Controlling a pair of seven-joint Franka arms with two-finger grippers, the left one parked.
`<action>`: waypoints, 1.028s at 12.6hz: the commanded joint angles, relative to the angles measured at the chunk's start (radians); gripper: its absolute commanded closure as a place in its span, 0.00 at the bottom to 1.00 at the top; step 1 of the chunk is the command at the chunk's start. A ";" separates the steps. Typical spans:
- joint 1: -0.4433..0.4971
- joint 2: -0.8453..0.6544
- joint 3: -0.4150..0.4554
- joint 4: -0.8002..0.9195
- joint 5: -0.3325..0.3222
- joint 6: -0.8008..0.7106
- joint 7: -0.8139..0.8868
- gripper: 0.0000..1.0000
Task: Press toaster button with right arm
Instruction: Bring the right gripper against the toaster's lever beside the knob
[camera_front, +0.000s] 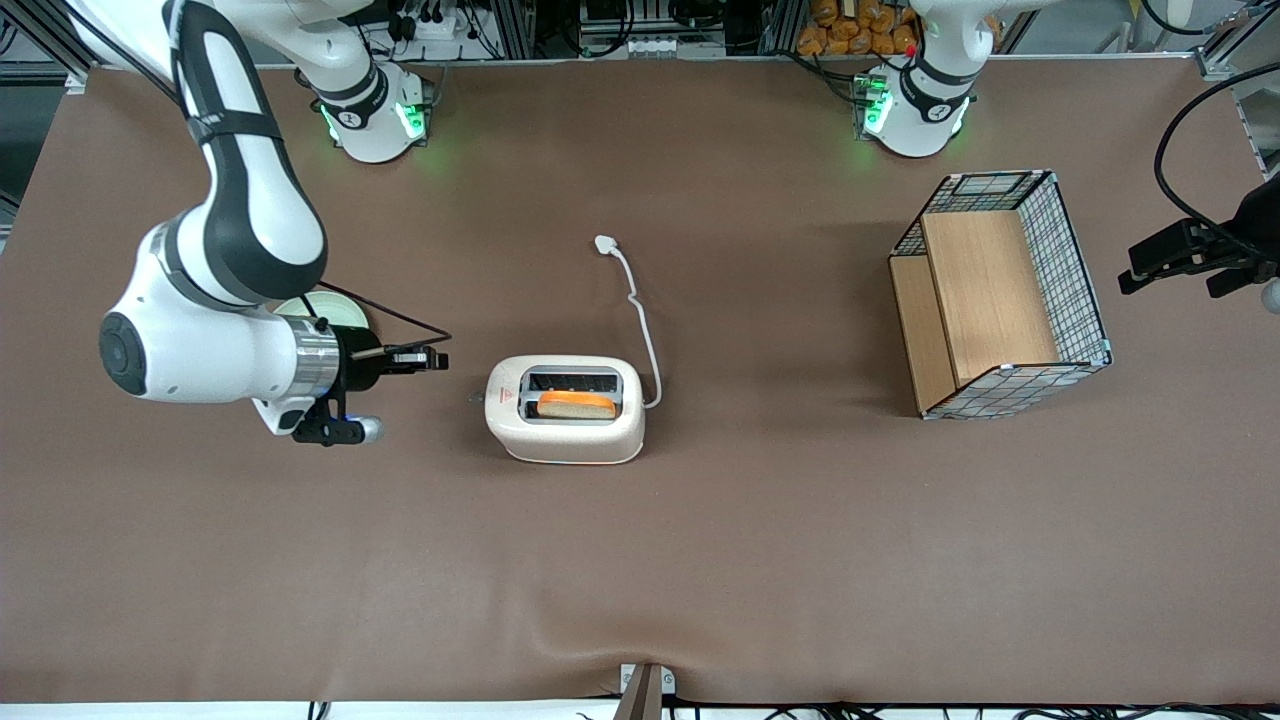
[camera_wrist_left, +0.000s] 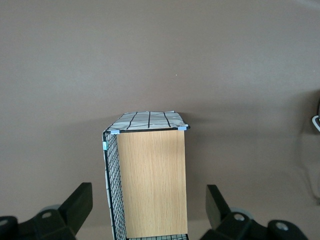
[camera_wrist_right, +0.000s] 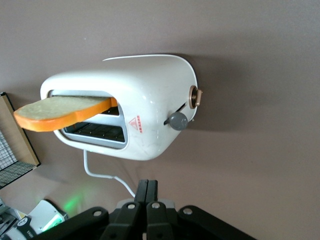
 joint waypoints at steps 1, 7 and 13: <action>0.016 0.001 -0.002 -0.012 -0.020 0.032 -0.007 1.00; 0.028 0.084 -0.002 -0.010 -0.020 0.083 -0.008 1.00; 0.025 0.139 -0.001 -0.006 -0.016 0.138 -0.008 1.00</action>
